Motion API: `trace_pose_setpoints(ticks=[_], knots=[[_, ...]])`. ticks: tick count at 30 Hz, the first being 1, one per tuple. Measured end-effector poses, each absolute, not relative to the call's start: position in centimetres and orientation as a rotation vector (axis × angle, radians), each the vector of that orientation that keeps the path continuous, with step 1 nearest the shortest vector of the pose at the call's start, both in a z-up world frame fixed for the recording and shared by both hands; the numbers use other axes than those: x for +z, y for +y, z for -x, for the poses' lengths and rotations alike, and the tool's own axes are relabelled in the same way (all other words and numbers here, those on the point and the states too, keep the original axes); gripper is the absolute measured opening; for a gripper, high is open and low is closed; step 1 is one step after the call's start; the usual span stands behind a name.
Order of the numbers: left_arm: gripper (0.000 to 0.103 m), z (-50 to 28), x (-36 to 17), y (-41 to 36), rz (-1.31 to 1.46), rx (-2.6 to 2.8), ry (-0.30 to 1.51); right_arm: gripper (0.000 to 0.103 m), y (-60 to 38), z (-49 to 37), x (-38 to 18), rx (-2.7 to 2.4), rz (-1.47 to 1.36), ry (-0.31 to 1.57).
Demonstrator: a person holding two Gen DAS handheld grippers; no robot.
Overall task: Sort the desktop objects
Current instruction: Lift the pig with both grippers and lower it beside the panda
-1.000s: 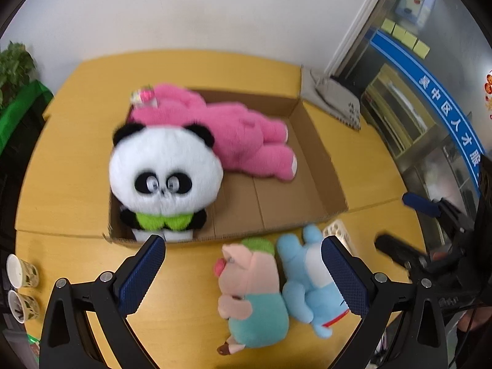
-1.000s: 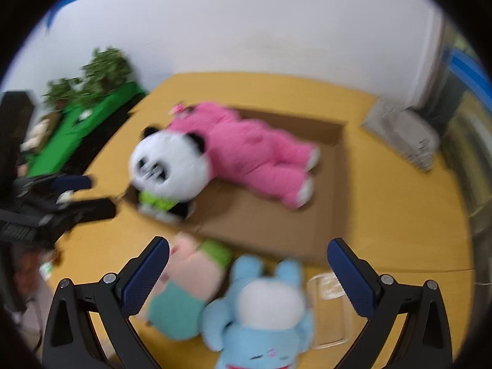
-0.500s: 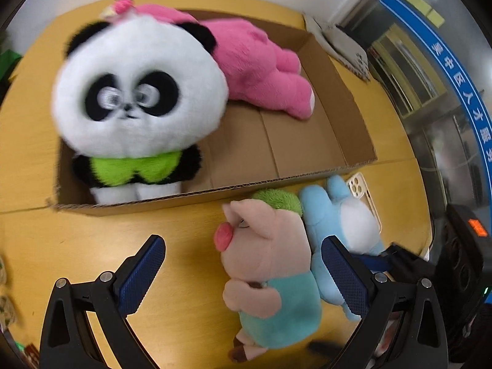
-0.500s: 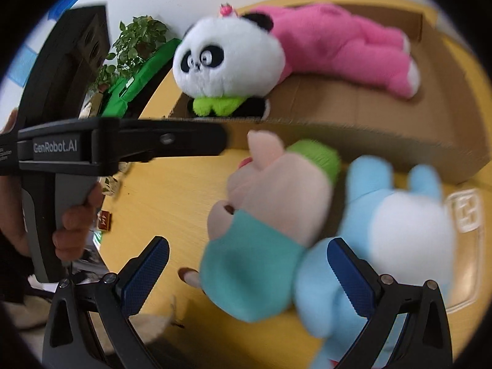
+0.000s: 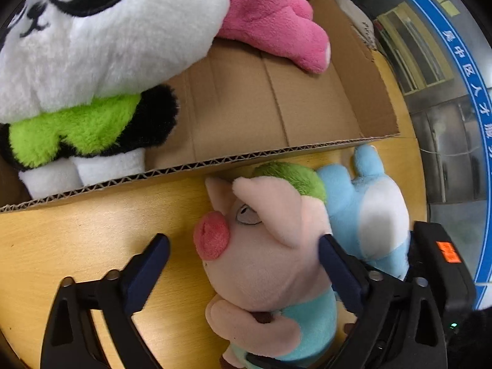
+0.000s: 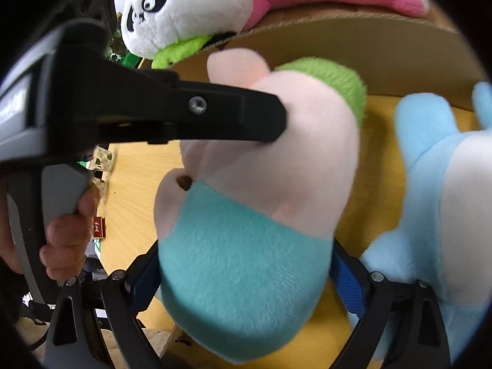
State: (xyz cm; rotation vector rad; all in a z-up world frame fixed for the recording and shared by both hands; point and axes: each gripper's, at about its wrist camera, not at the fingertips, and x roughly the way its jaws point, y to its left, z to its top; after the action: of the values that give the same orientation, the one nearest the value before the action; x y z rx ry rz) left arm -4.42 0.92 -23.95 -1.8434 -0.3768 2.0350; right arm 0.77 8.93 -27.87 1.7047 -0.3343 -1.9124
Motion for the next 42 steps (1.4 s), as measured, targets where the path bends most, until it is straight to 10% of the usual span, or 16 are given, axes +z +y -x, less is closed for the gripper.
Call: trace_pose_setpoints(ticks=[6,22,42], knots=[[0.067,4.1,-20.3,1.7,1.749,2.024,-0.412,0.077,9.4,-0.8,-26.3,-1.899,-1.64,-0.287],[0.064,10.5,-2.6,3.6,1.292,2.253,-0.271,0.076,11.7,5.1,-9.3,-2.249,-1.221,-0.001],[0.064,19.7,-16.8,1.3,1.548,2.211,-0.197,0.087,9.6,16.3,-22.3,-2.004,-1.515,-0.018]])
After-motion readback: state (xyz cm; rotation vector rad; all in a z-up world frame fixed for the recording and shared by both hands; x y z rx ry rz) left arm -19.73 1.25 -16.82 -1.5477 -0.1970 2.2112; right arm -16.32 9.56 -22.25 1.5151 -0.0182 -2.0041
